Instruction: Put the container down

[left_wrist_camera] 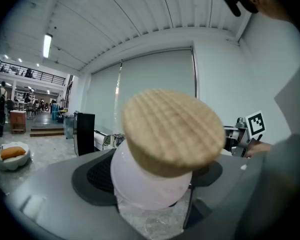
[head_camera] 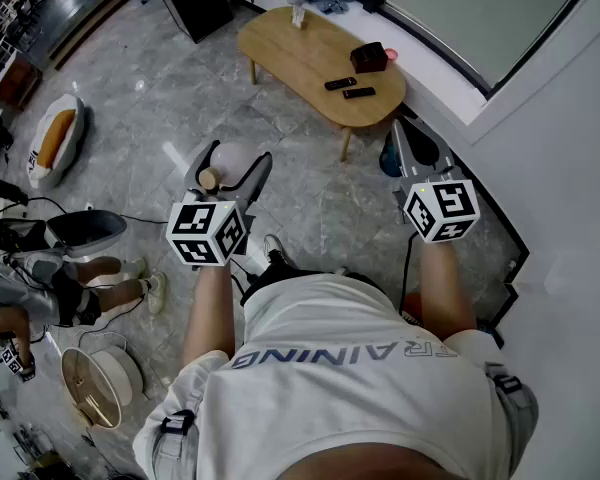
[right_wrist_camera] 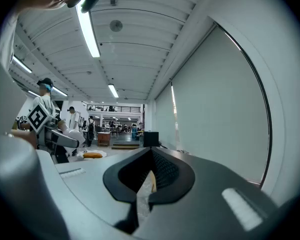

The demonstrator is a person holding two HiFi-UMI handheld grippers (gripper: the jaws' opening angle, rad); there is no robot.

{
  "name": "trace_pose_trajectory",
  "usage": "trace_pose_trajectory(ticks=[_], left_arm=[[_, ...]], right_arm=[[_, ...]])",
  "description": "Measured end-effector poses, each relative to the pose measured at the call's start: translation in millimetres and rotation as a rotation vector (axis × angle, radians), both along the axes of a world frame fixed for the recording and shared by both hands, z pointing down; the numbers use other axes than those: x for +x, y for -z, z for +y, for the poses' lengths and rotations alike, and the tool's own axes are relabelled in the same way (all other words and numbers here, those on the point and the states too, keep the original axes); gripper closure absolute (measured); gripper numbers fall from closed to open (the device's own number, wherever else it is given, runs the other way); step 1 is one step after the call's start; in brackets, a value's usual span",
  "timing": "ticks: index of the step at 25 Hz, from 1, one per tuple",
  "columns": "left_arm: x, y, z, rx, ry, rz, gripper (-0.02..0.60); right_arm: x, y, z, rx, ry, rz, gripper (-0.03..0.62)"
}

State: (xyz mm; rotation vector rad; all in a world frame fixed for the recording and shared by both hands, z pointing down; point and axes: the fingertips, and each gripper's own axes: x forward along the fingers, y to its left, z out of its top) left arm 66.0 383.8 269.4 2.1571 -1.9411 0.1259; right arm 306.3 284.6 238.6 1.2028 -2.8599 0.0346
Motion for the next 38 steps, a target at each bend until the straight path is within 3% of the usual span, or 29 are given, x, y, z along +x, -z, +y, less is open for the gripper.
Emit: trace_pose_trajectory(ticks=[15, 20, 26, 38], left_arm=[[-31.2, -12.0, 1.8, -0.026, -0.009, 0.015, 0.175], [-52.3, -15.6, -3.3, -0.031, -0.015, 0.026, 0.175], [-95.3, -27.2, -13.4, -0.031, 0.002, 0.055, 0.175], [-227.9, -34.4, -43.8, -0.003, -0.009, 0.074, 0.175]], right_arm=[[-28.9, -7.5, 1.5, -0.010, -0.011, 0.039, 0.580], [-53.6, -10.2, -5.2, -0.033, -0.012, 0.007, 0.580], [-97.2, -21.4, -17.1, -0.059, 0.028, -0.015, 0.580], [-245.3, -20.6, -41.7, -0.028, 0.075, -0.001, 0.580]])
